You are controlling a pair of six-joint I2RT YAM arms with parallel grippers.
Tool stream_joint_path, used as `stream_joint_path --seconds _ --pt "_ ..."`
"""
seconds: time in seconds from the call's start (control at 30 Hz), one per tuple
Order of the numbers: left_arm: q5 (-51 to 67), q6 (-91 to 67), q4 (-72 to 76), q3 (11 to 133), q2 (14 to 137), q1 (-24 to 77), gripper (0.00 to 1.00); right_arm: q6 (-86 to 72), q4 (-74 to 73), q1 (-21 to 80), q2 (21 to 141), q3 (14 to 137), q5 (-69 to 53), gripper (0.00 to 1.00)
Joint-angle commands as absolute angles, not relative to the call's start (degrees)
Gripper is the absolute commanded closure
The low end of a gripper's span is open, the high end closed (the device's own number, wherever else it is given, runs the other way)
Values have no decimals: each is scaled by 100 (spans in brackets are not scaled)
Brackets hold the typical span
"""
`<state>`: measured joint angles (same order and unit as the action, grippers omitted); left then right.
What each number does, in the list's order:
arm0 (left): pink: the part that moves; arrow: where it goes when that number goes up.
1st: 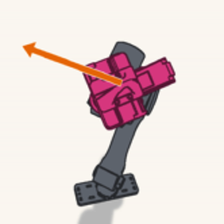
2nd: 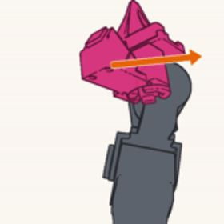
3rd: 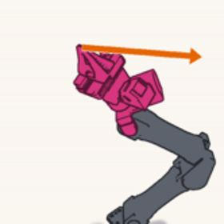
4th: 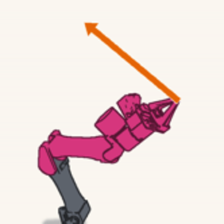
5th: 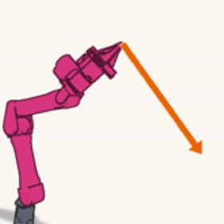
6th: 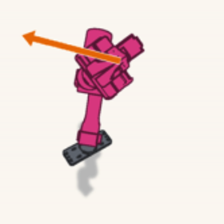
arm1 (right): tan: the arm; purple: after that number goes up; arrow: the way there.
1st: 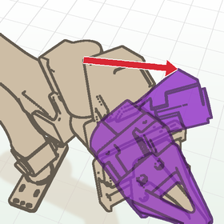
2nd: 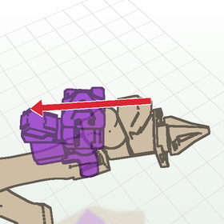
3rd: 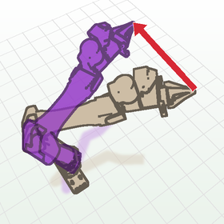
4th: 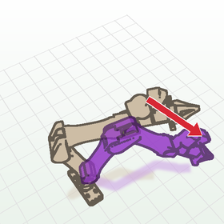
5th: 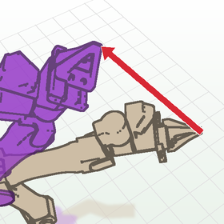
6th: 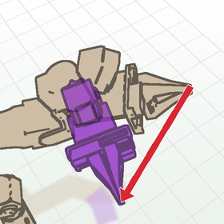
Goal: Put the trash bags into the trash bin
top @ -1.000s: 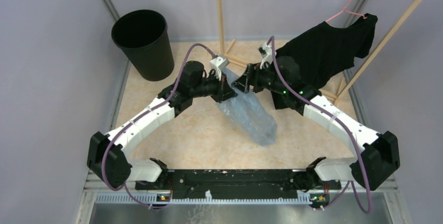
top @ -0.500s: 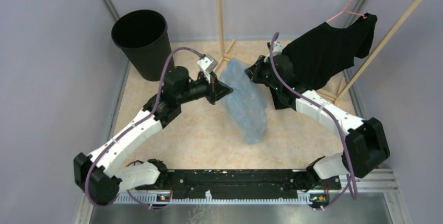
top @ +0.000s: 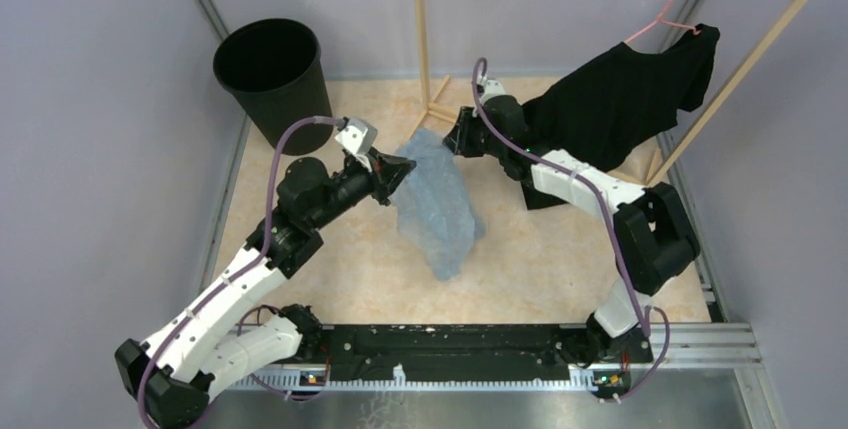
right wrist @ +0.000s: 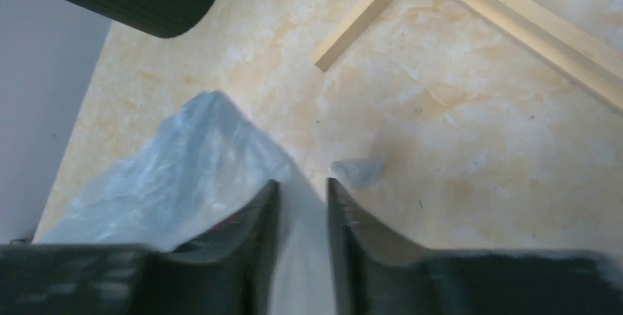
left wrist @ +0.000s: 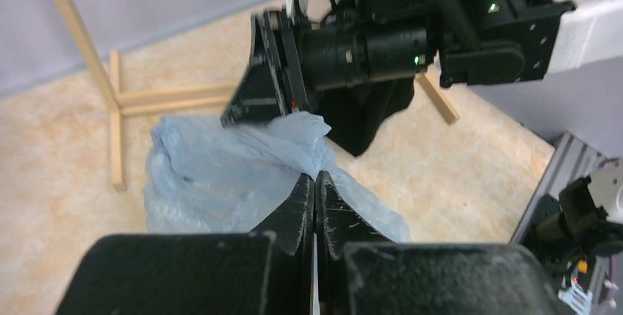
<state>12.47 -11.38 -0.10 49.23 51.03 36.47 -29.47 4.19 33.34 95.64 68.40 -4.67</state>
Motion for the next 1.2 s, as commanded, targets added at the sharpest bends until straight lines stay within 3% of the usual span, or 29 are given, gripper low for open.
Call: stream_joint_path --seconds 0.0,0.07,0.2,0.5,0.63,0.97,1.07,1.17 --pt "645 -1018 665 5115 4795 3674 100 -1990 -778 3621 9369 7413 -243 59" --pt "363 -1033 514 5177 4823 3672 100 -1897 -1086 3647 9013 7319 -115 42" --pt "-136 -1035 439 5199 4808 3666 100 -1510 -1749 3686 8224 7153 529 24" --pt "-625 -1055 229 5305 4931 3657 100 -835 -2392 4731 7193 7121 1352 11" --pt "-644 -1055 172 5342 5005 3659 100 -800 -1612 5373 7074 6812 791 8" --pt "-542 -1072 151 5361 5142 3666 100 -1613 374 5482 7808 6356 241 11" --pt "-498 -1066 163 5361 5148 3665 100 -1904 479 5476 8098 6452 508 20" --pt "-499 -1048 166 5361 5127 3667 100 -2296 642 5420 8182 6382 707 45"
